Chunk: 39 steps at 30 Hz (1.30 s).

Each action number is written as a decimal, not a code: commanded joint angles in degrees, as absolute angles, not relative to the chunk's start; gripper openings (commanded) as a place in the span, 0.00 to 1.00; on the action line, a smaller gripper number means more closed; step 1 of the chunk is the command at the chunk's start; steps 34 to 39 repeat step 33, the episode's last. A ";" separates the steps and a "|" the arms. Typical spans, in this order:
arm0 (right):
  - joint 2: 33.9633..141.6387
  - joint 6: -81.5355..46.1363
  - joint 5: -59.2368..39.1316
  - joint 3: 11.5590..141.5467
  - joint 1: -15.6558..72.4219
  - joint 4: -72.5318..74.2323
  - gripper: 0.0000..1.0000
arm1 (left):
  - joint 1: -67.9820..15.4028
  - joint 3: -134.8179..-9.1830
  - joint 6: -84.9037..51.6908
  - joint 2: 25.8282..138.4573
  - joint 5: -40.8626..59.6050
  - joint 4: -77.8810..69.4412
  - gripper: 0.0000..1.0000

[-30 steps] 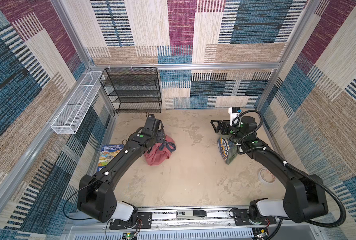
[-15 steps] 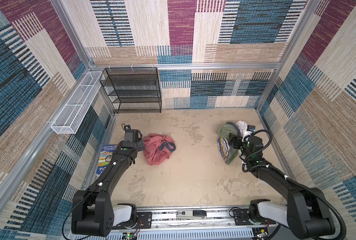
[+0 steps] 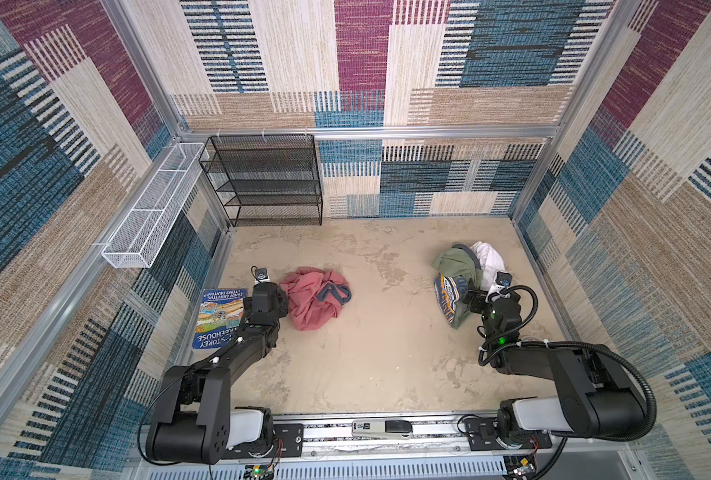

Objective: Pick out a specific cloth from the pile

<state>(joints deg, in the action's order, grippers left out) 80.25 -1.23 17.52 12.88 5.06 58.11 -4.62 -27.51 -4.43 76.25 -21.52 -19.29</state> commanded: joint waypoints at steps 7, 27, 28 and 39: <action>86.58 0.39 6.10 12.41 1.14 71.66 1.00 | -4.22 -20.57 2.34 84.41 -14.33 -50.57 0.74; 88.05 0.59 4.57 11.68 0.62 74.37 1.00 | -2.72 -22.68 1.23 88.07 -12.34 -50.02 0.77; 88.20 0.52 4.44 11.94 0.65 74.08 1.00 | -2.72 -22.65 1.23 88.06 -12.34 -50.09 0.77; 87.97 0.61 4.48 11.56 0.61 74.43 1.00 | -2.72 -22.66 1.23 87.99 -12.38 -50.02 0.77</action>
